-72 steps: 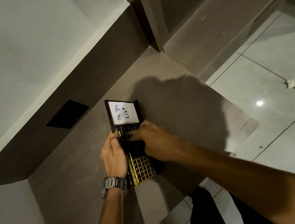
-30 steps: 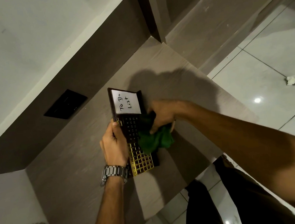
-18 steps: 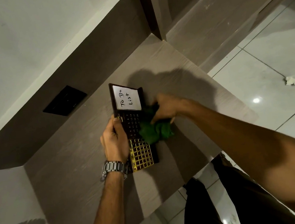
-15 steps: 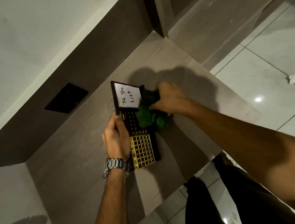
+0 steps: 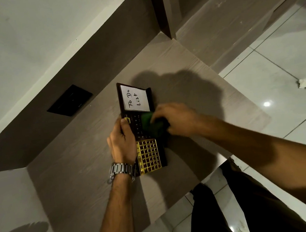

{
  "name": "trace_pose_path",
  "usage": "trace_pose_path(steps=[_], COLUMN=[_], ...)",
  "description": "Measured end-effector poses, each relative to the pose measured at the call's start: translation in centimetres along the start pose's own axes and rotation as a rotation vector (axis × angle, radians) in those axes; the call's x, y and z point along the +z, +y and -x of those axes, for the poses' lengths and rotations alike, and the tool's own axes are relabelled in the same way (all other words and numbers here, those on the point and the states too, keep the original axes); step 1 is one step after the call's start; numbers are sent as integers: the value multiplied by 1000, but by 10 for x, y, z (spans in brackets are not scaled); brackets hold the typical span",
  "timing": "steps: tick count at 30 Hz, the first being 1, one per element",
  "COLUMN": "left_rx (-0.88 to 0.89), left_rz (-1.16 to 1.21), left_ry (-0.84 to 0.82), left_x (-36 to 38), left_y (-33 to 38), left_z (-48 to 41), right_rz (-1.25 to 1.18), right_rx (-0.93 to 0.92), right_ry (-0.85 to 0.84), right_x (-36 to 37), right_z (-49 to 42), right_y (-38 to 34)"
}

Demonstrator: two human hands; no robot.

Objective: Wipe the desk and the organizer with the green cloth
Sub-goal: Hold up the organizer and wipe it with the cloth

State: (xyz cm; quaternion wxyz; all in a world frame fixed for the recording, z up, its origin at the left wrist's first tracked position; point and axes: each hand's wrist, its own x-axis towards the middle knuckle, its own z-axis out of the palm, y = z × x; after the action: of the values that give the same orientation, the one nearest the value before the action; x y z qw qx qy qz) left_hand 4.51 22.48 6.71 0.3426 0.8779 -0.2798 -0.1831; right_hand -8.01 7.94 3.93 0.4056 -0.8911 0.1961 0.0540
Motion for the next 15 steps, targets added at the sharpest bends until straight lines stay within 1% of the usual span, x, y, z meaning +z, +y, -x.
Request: trace_pose_path(steps=[2, 3, 4, 5, 6, 7, 8, 9, 10, 11, 12, 13, 14, 15], left_rx=[5, 2, -4, -10, -16, -22, -27, -28, -24, -16, -7, 3, 14, 20], left_rz=[-21, -23, -20, -9, 6, 18, 24, 26, 26, 22, 15, 11, 7, 3], left_ry=[18, 20, 16, 8, -1, -9, -18, -24, -27, -25, -18, -8, 2, 8], left_x=[1, 2, 1, 1, 0, -1, -2, -2, -2, -2, -1, -1, -1, -1], left_y=[-2, -2, -1, 0, 1, 2, 2, 3, 3, 3, 3, 3, 2, 2], left_z=[-1, -1, 0, 0, 0, 1, 1, 2, 2, 2, 2, 2, 2, 3], right_rz=[31, -13, -73, -114, -92, -11, 59, 70, 35, -4, -50, -91, -141, -186], right_rx=[-32, -16, 22, 59, 73, 74, 79, 95, 113, 122, 121, 103, 81, 73], right_ry=[-179, -217, -187, -82, 88, 264, 380, 395, 300, 118, -113, -304, -405, -394], right_x=[-1, -6, -13, -19, -25, -28, -28, -26, -23, -18, -12, -9, -10, -13], right_z=[2, -2, -8, -15, -25, -32, -36, -37, -35, -30, -24, -19, -16, -17], right_y=[0, 0, -1, -1, -1, -2, -4, -4, -5, -5, -5, -2, 1, 5])
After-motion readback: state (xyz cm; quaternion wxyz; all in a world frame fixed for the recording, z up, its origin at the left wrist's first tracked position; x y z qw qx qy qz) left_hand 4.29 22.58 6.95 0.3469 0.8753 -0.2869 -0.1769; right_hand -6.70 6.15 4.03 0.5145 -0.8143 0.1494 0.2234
